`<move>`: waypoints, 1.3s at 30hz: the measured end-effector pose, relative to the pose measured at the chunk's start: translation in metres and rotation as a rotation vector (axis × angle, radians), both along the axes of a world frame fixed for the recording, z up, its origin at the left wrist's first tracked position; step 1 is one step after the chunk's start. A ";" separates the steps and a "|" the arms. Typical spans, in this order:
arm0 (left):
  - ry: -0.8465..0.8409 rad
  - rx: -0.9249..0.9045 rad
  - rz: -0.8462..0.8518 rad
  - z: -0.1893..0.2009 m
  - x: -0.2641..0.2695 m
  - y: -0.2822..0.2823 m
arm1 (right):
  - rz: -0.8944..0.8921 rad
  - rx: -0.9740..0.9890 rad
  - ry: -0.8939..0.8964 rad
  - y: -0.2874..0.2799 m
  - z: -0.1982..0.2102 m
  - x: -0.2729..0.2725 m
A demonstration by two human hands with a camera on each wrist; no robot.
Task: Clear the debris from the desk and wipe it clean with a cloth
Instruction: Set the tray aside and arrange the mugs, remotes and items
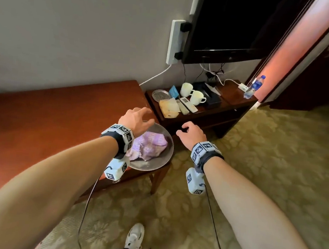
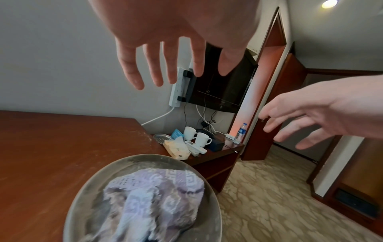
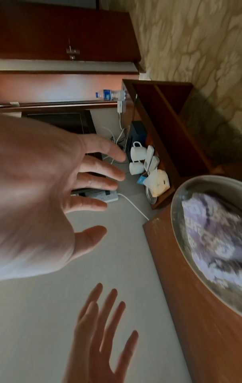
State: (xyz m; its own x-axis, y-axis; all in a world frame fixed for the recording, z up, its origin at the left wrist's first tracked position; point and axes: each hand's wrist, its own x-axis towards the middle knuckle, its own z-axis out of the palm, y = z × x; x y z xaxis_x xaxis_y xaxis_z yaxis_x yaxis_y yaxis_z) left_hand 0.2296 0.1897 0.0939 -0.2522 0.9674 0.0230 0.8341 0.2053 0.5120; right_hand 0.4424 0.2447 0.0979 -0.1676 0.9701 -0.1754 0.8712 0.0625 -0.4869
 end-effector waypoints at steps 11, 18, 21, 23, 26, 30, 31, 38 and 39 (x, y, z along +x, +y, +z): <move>-0.049 -0.063 -0.052 -0.021 0.055 0.178 | -0.059 -0.022 -0.013 0.155 -0.016 0.058; 0.017 -0.103 -0.105 -0.024 0.104 0.272 | -0.101 -0.048 -0.003 0.246 -0.021 0.109; 0.025 -0.109 -0.090 -0.027 0.132 0.314 | -0.095 -0.055 -0.014 0.291 -0.026 0.141; -0.009 -0.102 -0.077 -0.030 0.155 0.341 | -0.090 -0.058 -0.017 0.324 -0.031 0.166; -0.051 -0.084 -0.030 -0.034 0.195 0.383 | -0.093 -0.068 0.010 0.373 -0.042 0.207; -0.076 -0.078 -0.004 -0.034 0.256 0.434 | -0.092 -0.109 0.049 0.425 -0.059 0.259; -0.078 -0.075 -0.011 -0.034 0.270 0.447 | -0.093 -0.114 0.060 0.438 -0.060 0.272; -0.052 -0.151 -0.040 -0.046 0.337 0.538 | -0.117 -0.145 0.081 0.532 -0.067 0.342; -0.045 -0.151 -0.043 -0.048 0.342 0.553 | -0.130 -0.153 0.083 0.546 -0.069 0.349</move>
State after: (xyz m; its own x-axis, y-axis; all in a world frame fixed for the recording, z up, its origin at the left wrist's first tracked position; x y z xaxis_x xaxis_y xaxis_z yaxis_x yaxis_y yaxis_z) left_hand 0.5715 0.7426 0.0457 -0.2081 0.9689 -0.1341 0.8208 0.2475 0.5148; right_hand 0.7915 0.7910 0.0286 -0.0630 0.9476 -0.3133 0.8235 -0.1280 -0.5526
